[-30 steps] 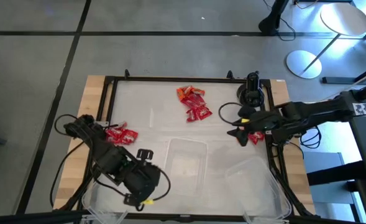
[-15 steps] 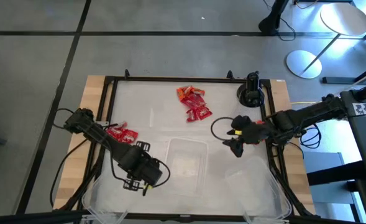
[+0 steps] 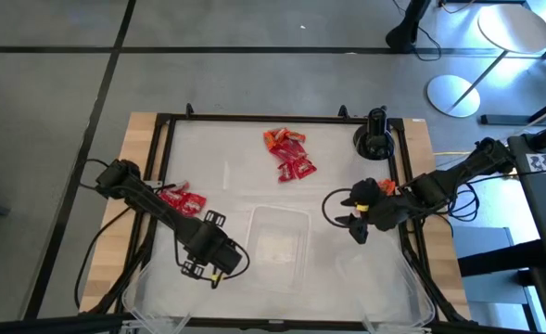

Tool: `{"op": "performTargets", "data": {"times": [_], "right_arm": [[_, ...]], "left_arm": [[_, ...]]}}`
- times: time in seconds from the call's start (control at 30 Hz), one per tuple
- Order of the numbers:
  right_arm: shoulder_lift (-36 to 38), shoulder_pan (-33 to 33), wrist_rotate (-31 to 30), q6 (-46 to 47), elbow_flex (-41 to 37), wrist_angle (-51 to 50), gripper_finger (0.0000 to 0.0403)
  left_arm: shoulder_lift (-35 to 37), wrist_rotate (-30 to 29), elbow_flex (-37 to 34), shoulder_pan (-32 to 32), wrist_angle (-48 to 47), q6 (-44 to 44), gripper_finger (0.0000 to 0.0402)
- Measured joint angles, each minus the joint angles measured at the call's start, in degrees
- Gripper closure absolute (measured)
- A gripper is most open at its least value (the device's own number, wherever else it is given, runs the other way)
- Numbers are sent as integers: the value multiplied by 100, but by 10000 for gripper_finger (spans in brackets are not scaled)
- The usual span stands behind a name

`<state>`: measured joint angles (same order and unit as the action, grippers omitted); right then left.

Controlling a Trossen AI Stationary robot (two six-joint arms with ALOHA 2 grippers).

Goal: Sort candy
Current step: Adjust the left transparent bin

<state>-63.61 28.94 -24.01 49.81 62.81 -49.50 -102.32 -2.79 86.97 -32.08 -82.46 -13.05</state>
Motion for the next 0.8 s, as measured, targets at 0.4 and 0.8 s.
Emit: {"op": "performTargets", "data": {"times": [0.4, 0.8], "right_arm": [[0, -4, -107, 93, 0, 2, 139], [0, -4, -212, 93, 0, 2, 139]], "left_arm": [[9, 184, -239, 25, 609, -193, 365], [4, 405, 415, 30, -55, -1381, 393]]}}
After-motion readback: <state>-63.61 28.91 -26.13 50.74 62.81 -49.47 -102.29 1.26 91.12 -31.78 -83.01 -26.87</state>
